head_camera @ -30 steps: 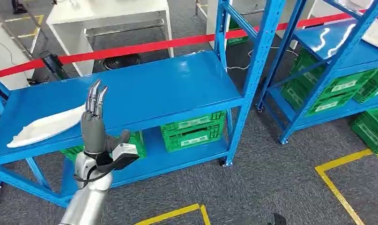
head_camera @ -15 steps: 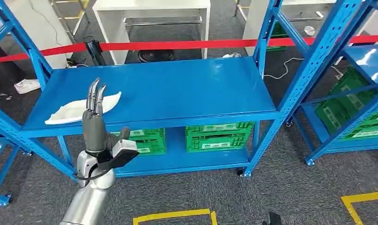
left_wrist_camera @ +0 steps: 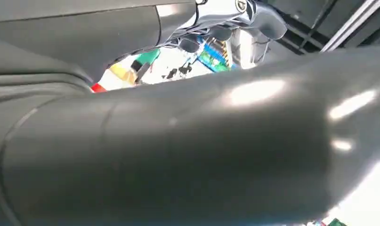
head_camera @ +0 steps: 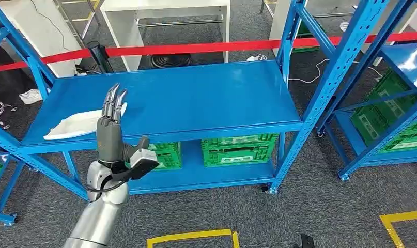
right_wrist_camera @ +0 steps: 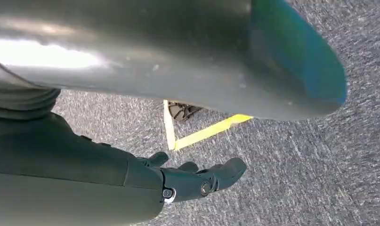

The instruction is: Take the parts from the cabinet and place them on the table.

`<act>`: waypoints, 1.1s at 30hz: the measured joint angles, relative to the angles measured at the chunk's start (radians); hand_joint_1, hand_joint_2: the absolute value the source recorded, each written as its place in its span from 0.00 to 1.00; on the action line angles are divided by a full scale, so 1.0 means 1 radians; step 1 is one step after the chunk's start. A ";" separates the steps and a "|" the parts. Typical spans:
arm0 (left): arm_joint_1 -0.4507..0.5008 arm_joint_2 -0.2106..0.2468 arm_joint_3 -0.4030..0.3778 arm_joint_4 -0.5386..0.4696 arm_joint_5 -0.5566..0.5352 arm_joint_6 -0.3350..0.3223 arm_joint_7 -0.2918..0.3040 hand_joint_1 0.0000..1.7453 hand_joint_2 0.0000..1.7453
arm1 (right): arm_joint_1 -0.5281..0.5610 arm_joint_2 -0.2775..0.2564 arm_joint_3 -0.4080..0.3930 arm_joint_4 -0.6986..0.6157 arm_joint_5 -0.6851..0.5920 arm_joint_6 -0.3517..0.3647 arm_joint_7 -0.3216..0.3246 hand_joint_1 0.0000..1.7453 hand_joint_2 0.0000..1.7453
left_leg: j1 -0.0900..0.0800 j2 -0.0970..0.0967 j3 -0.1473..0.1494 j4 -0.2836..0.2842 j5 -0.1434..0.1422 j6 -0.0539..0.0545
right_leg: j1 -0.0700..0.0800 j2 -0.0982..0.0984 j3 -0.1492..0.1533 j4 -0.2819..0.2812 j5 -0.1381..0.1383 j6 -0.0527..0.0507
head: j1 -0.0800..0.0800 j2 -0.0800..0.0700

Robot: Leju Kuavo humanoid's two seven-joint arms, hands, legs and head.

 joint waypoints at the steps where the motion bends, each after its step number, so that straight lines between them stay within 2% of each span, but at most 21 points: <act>1: -0.003 0.000 -0.002 0.003 0.009 -0.003 0.000 0.00 0.00 | 0.000 0.000 0.000 0.000 -0.001 0.000 0.000 0.00 0.00 | 0.000 0.000 0.000 0.000 0.000 0.000 | 0.000 0.000 0.000 0.000 0.000 0.000 | 0.000 0.000; 9: -0.011 0.000 -0.003 0.011 0.020 -0.002 -0.005 0.00 0.00 | 0.000 0.000 -0.001 0.000 -0.001 -0.002 0.002 0.00 0.00 | 0.000 0.000 0.000 0.001 0.000 -0.001 | -0.001 0.000 0.002 -0.001 0.000 0.000 | 0.000 0.000; 11: -0.024 0.008 -0.010 0.048 0.049 0.011 -0.019 0.00 0.00 | 0.000 0.000 -0.001 0.000 0.008 0.000 0.015 0.00 0.00 | -0.001 0.000 0.000 0.002 -0.001 0.000 | -0.001 0.000 0.007 -0.008 0.001 0.003 | 0.000 0.000; 16: -0.025 0.010 -0.018 0.065 0.046 0.017 -0.016 0.00 0.00 | 0.000 0.000 -0.002 0.000 0.010 -0.001 0.024 0.00 0.00 | -0.002 0.000 0.000 0.003 -0.002 0.002 | -0.002 0.000 0.008 -0.010 0.001 0.006 | 0.000 0.000; 33: -0.055 0.009 -0.019 0.134 0.065 0.017 -0.019 0.00 0.00 | 0.001 0.000 -0.004 0.000 0.014 0.003 0.024 0.00 0.00 | -0.003 0.001 0.000 0.004 -0.003 0.003 | -0.003 0.001 0.009 -0.011 0.001 0.006 | 0.000 0.000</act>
